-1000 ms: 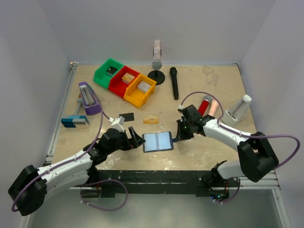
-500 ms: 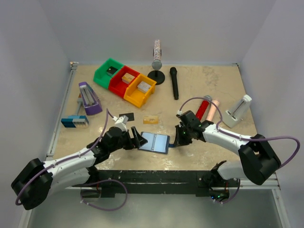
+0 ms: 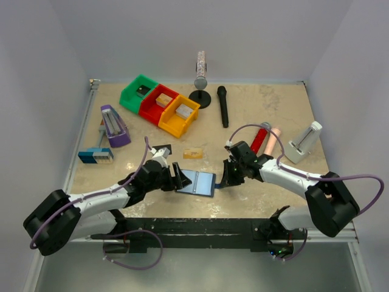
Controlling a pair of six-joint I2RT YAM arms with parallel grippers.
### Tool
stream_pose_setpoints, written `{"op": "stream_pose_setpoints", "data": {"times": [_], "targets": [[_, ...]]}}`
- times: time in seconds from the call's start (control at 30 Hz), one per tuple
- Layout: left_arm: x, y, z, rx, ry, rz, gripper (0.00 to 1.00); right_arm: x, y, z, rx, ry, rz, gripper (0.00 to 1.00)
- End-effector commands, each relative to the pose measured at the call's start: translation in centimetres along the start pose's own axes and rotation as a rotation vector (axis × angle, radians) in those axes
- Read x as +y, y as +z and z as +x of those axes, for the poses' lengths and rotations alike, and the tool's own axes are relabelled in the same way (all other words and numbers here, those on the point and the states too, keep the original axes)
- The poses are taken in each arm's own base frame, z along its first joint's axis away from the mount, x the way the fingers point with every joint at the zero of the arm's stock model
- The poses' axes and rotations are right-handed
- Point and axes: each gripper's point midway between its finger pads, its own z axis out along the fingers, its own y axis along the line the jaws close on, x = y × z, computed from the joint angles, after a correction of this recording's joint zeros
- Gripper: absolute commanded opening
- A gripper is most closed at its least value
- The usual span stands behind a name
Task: Take the credit cards out of the card holder
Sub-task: Remove the credit card from the card holder.
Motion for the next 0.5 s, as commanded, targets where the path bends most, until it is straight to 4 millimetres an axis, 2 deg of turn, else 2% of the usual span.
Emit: {"op": "stream_pose_setpoints", "data": {"times": [0.0,0.47], "targets": [[-2.1,0.4,-1.4,-0.032,0.035,0.068,0.78,1.1,-0.2,-0.5,-0.012,-0.003,-0.042,0.0],[-1.1,1.0,-0.3,0.003,0.025,0.048,0.76,1.3,-0.2,-0.6,-0.007,-0.008,-0.051,0.0]]}}
